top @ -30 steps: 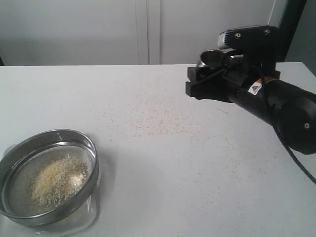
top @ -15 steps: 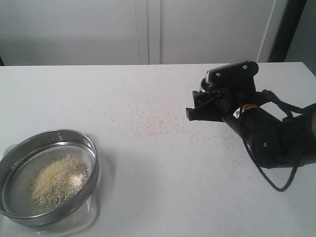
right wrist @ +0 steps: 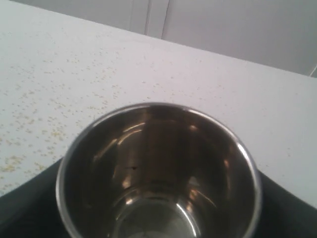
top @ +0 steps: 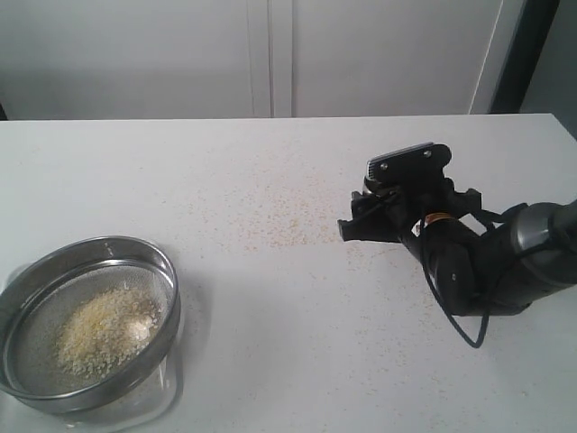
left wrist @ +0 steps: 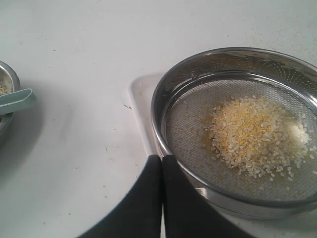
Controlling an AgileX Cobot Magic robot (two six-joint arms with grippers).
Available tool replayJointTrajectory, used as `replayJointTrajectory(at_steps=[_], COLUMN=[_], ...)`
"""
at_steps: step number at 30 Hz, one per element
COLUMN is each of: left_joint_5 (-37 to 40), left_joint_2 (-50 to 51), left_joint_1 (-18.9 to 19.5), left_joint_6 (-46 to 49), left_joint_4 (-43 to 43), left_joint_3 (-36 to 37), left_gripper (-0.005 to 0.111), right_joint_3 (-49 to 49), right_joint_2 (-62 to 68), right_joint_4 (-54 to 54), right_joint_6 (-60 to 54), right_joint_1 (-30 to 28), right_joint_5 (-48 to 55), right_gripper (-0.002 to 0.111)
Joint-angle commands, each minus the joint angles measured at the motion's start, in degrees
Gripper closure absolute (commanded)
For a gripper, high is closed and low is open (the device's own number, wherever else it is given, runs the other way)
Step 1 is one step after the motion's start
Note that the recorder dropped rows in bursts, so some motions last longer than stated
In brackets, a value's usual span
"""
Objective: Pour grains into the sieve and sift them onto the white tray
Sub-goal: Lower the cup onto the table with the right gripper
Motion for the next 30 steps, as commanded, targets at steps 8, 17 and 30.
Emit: replayJointTrajectory(at_steps=[8, 17, 30], left_joint_5=[0.0, 0.0, 0.0], left_joint_2=[-0.3, -0.3, -0.3], left_joint_1=[0.0, 0.0, 0.0], left_joint_6=[0.0, 0.0, 0.0], left_joint_4=[-0.5, -0.5, -0.5], left_joint_3=[0.3, 0.3, 0.3], left_gripper=[0.107, 0.107, 0.107], right_joint_3=[-4.5, -5.9, -5.9], right_joint_2=[5.4, 9.6, 6.4], right_joint_4=[1.1, 1.2, 1.2], right_joint_6=[-0.2, -0.2, -0.2], right_joint_1=[-2.0, -2.0, -2.0], right_joint_5=[-2.1, -1.6, 1.2], right_gripper=[0.108, 0.108, 0.033])
